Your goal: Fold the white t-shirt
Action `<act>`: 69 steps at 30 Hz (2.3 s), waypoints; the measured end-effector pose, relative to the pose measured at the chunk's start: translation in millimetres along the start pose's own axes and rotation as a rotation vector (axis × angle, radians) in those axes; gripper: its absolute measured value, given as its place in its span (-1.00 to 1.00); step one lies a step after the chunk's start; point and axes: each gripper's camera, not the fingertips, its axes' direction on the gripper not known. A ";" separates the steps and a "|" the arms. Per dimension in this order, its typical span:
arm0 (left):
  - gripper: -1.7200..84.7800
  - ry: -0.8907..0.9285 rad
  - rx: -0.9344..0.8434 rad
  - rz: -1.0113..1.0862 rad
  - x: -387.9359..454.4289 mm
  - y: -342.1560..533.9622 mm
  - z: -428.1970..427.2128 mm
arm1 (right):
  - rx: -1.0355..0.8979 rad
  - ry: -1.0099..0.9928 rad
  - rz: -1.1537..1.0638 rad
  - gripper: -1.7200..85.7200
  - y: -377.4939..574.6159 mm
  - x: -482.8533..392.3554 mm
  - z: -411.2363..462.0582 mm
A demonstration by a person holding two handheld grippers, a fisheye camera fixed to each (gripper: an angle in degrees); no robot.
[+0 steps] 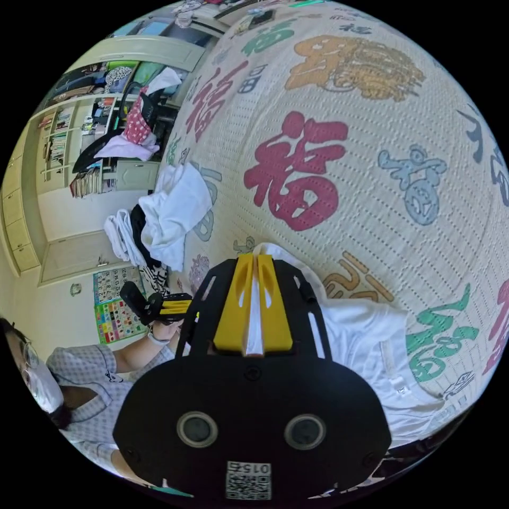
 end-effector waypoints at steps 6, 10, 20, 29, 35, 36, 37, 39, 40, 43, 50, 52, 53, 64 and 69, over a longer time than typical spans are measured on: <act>-0.88 0.018 -0.067 -0.016 0.0 -1.0 3.4 | 0.000 0.052 -0.015 -0.81 22.7 -9.3 -16.5; -0.76 -0.078 -0.041 0.083 19.1 -20.7 -20.0 | 0.157 0.045 -0.068 -0.78 81.6 -7.0 -70.8; -0.69 -0.113 -0.229 0.548 127.1 -176.1 90.8 | 0.155 0.318 0.158 -0.57 246.3 63.6 -154.8; -0.85 -0.243 -0.517 0.678 176.2 -190.0 183.8 | 0.058 0.474 0.133 -0.79 294.1 41.6 -155.5; -0.97 -0.208 -0.453 0.685 186.1 -163.1 157.0 | 0.088 0.388 0.062 -0.96 355.8 1.5 -180.5; -0.97 -0.213 -0.411 0.710 191.3 -151.9 145.5 | 0.126 0.373 0.049 -0.96 375.1 -9.3 -188.1; -0.97 -0.214 -0.369 0.737 197.1 -138.7 132.7 | 0.145 0.361 0.043 -0.96 385.3 -14.8 -191.9; -0.97 -0.204 -0.312 0.773 206.0 -115.7 111.4 | 0.241 0.340 0.013 -0.97 431.3 -41.1 -206.3; -0.98 -0.193 -0.267 0.793 211.8 -98.3 95.3 | 0.264 0.332 0.002 -0.97 443.6 -48.6 -209.2; -0.98 -0.132 -0.160 0.827 223.8 -46.9 52.9 | 0.345 0.305 -0.068 -0.97 508.1 -91.3 -217.0; -0.98 -0.032 -0.075 0.955 241.6 112.2 -22.0 | 0.418 0.234 -0.221 -0.97 684.7 -201.0 -188.4; -0.98 -0.035 -0.111 0.999 242.6 177.6 -36.3 | 0.417 0.218 -0.246 -0.97 730.6 -226.9 -168.9; -0.98 -0.033 -0.122 1.001 241.9 193.5 -38.7 | 0.415 0.203 -0.255 -0.97 759.0 -242.4 -153.6; -0.96 -0.230 -0.319 1.016 227.6 379.7 -42.7 | 0.285 0.137 -0.142 -0.96 936.7 -333.2 -28.5; -0.93 -0.362 -0.528 0.956 210.7 390.2 -32.0 | 0.158 0.176 -0.043 -0.90 985.2 -348.0 -8.3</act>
